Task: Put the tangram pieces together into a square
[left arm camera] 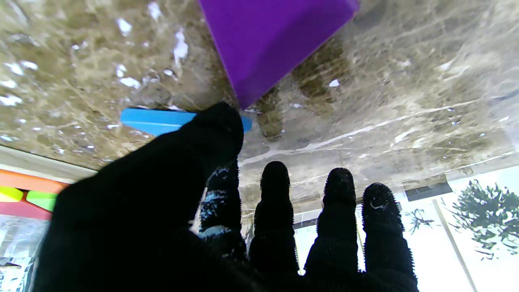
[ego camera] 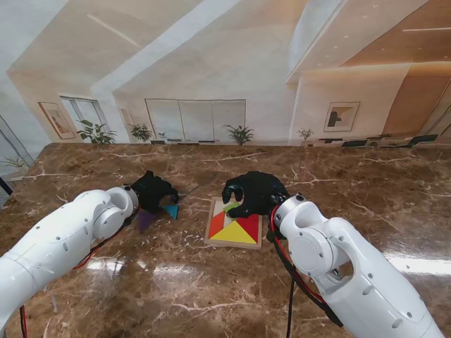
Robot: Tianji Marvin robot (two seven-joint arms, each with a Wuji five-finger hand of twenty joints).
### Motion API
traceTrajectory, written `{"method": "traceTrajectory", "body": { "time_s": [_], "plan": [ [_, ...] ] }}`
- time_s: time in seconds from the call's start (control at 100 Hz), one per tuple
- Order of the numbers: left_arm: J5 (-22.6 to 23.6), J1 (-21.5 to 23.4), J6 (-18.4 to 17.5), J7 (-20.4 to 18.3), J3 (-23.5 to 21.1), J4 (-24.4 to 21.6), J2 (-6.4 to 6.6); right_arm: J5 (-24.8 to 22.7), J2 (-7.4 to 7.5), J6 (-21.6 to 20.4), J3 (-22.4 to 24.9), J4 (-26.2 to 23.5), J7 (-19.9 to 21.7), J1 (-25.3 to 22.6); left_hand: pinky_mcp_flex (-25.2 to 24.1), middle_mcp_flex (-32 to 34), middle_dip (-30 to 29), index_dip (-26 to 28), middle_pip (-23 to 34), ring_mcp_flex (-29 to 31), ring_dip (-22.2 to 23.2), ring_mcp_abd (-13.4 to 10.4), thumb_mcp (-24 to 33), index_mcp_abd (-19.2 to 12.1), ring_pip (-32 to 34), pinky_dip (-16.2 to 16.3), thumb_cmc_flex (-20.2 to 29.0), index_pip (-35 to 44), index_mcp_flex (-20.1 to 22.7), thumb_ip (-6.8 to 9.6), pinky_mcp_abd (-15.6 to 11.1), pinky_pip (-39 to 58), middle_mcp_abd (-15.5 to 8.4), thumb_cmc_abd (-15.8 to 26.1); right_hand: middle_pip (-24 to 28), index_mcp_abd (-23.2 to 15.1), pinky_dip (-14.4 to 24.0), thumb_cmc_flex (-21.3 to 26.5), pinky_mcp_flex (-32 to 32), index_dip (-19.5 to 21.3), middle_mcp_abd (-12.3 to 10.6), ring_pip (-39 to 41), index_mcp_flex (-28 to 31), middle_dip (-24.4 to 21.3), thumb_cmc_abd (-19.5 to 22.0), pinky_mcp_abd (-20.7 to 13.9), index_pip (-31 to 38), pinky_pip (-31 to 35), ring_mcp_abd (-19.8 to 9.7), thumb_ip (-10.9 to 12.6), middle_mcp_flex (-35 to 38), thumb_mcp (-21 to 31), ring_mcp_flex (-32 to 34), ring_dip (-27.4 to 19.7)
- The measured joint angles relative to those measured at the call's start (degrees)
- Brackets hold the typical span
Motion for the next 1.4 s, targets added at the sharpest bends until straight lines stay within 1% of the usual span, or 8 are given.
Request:
{"method": "traceTrajectory", "body": {
  "time_s": [0.26,0.58,0.72,0.79,0.87,1.08,1.23,1.4],
  "plan": [
    [-1.1,1.3,0.2,-0.6,-1.4,-0.5,-0.10,0.4,-0.02,0.0,0.2,0.3,0.0,0.0,0.3,2.8,1.3,0.7,0.7,0.6,0.9,0.1,-0.8,0.3,0.8,0.0,-0.1,1.2,0.1,-0.03,0.0,0.7,0.4,0.0,0.0,0.1,0.0,0.0,0.1,0.0,0.0,0.0,0.0,0.0,0.0,0.0,-0.4,0.1,0.0,0.0,0.6,0.0,0.8,0.0],
    [-3.2,2.9,1.6,-2.8,-3.8,-2.3,-0.38,0.4,0.00,0.0,0.4,0.3,0.2,-0.1,-0.2,2.4,1.9,0.7,0.6,0.7,0.9,1.9,-2.8,2.4,0.8,0.0,-7.0,-0.9,0.0,-1.69,0.0,0.7,2.8,0.0,0.0,0.7,0.0,0.0,0.2,-0.1,0.0,0.0,0.0,0.0,0.0,0.0,-0.5,0.1,0.0,0.0,1.1,0.0,0.8,0.0],
    [-4.6,2.5,2.6,-3.3,-2.4,-2.4,-0.48,0.6,0.01,0.1,0.5,0.3,0.5,-0.1,0.6,3.0,4.3,1.9,1.3,2.2,2.5,2.2,-2.8,3.4,2.2,0.1,-6.3,2.3,-0.5,-1.69,0.6,0.7,4.0,0.0,0.0,0.7,0.0,0.0,0.2,-0.1,0.0,0.0,0.0,0.0,0.0,0.0,-1.1,0.1,0.0,0.0,1.1,0.0,0.8,0.0],
    [-4.7,2.2,2.9,-3.2,-1.7,-2.3,-0.54,0.9,0.01,0.2,0.5,0.3,0.5,-0.1,1.5,3.8,5.9,2.3,2.2,3.6,4.2,2.2,-2.7,3.8,4.5,1.5,-6.3,3.9,-0.1,-1.69,0.6,1.7,4.4,0.0,0.0,0.7,0.0,0.0,0.2,-0.1,0.0,0.0,0.0,0.0,0.0,0.0,-1.1,0.1,0.0,0.0,1.1,0.0,0.8,0.0],
    [-4.5,1.9,3.0,-3.1,-1.3,-2.3,-0.66,1.2,0.01,0.3,0.6,0.3,0.5,-0.2,2.3,4.4,7.6,3.6,2.5,4.4,5.7,2.2,-2.5,3.3,7.2,2.7,-6.3,6.3,0.7,-1.70,0.6,3.4,5.0,0.0,0.0,0.7,0.0,0.0,0.2,-0.1,0.1,0.0,0.0,0.0,0.0,0.0,-1.1,0.1,0.0,0.0,1.1,0.0,0.8,0.0],
    [-4.3,2.5,3.6,-3.5,-1.9,-3.1,-0.77,1.4,0.01,0.3,0.7,0.3,0.4,-0.2,4.9,5.4,12.5,9.3,3.9,8.3,7.4,2.1,-1.5,1.6,10.9,2.8,-4.1,14.7,0.7,-1.70,1.2,6.5,6.8,0.0,0.0,1.2,0.0,0.0,0.2,-0.1,0.1,0.0,0.0,0.0,0.0,0.0,-1.1,0.1,0.0,0.0,1.1,0.0,0.8,0.0],
    [-4.9,2.8,4.2,-4.6,-2.3,-3.9,-0.77,1.4,0.00,0.3,0.8,0.3,0.4,-0.2,5.2,5.4,13.1,9.9,3.8,8.3,7.4,2.1,-1.4,1.6,10.9,2.9,-3.1,14.5,0.6,-1.70,1.2,6.9,8.7,0.0,0.0,1.4,0.0,0.0,0.2,-0.2,0.1,0.0,0.0,0.0,0.0,0.0,-1.1,0.1,0.0,0.0,1.1,0.0,0.8,0.0],
    [-5.2,3.1,3.9,-5.6,-2.9,-4.3,-0.73,1.4,0.02,0.3,0.9,0.3,0.6,-0.3,5.3,4.8,11.1,7.8,3.7,8.3,5.9,2.1,-1.4,2.9,8.8,2.8,-1.9,8.4,-0.1,-1.70,1.3,6.6,9.3,0.8,0.0,1.9,0.0,0.0,0.2,-0.7,0.1,0.0,0.0,0.0,0.0,0.0,-1.1,0.1,0.0,0.0,1.1,0.0,0.8,0.0]
  ]
}}
